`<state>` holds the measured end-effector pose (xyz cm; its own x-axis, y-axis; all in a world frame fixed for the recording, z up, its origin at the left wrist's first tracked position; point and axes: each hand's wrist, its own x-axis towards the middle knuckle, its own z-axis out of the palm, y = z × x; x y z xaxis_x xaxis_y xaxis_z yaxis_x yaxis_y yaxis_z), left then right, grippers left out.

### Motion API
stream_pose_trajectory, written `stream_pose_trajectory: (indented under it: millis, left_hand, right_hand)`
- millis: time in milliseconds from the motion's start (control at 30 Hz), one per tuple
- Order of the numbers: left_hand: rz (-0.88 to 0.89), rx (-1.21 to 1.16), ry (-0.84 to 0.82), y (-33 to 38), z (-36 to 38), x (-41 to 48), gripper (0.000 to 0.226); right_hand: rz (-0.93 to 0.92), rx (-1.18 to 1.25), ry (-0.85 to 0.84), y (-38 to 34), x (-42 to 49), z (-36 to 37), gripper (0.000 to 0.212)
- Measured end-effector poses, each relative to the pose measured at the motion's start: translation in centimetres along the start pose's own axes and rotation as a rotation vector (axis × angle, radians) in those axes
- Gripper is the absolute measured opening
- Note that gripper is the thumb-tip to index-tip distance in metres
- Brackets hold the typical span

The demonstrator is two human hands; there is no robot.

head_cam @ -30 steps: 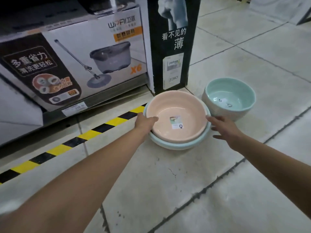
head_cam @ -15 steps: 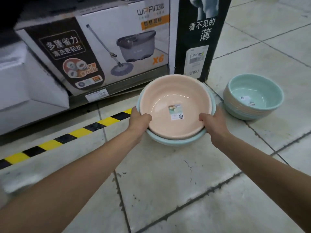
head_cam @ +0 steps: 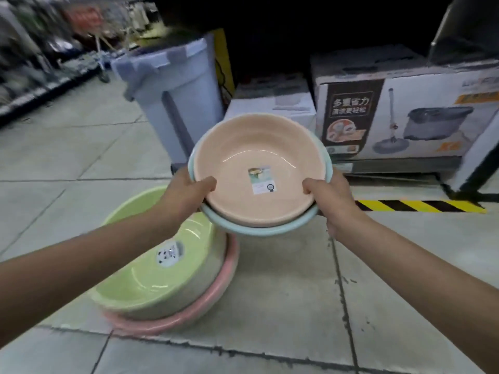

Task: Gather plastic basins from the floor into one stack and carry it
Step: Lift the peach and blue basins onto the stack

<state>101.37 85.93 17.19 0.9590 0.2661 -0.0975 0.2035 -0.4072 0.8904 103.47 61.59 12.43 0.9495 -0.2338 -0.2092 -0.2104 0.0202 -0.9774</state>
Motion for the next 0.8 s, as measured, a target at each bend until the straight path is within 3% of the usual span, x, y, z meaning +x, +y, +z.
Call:
stream_pose_trajectory:
  millis: [67,167,300,400,567,800]
  left_hand:
    - [-0.036,-0.026,0.072,-1.4,-5.4,-0.3,0.041]
    - [-0.068,-0.072,0.166,-4.3,-11.3,-0.5,0.035]
    - [-0.167,-0.077,0.172,-8.8,-16.1,-1.2,0.046]
    - [-0.225,-0.054,0.155,-11.8,-18.2,-1.4,0.051]
    - [-0.249,-0.006,0.112,-15.5,-20.1,-0.2,0.03]
    - [-0.295,-0.037,0.078,-19.0,-19.0,0.5,0.039]
  right_hand:
    - [-0.026,-0.034,-0.073,-1.2,-1.9,5.2,0.06]
    - [-0.033,-0.066,-0.142,-1.7,-4.5,11.2,0.05]
    - [-0.038,-0.109,-0.163,-0.3,-7.0,16.3,0.044]
    - [-0.004,-0.135,-0.173,0.8,-8.5,18.9,0.042]
    - [0.084,-0.211,-0.16,3.6,-9.9,21.5,0.042]
    - [0.094,-0.244,-0.081,5.9,-10.0,22.8,0.045]
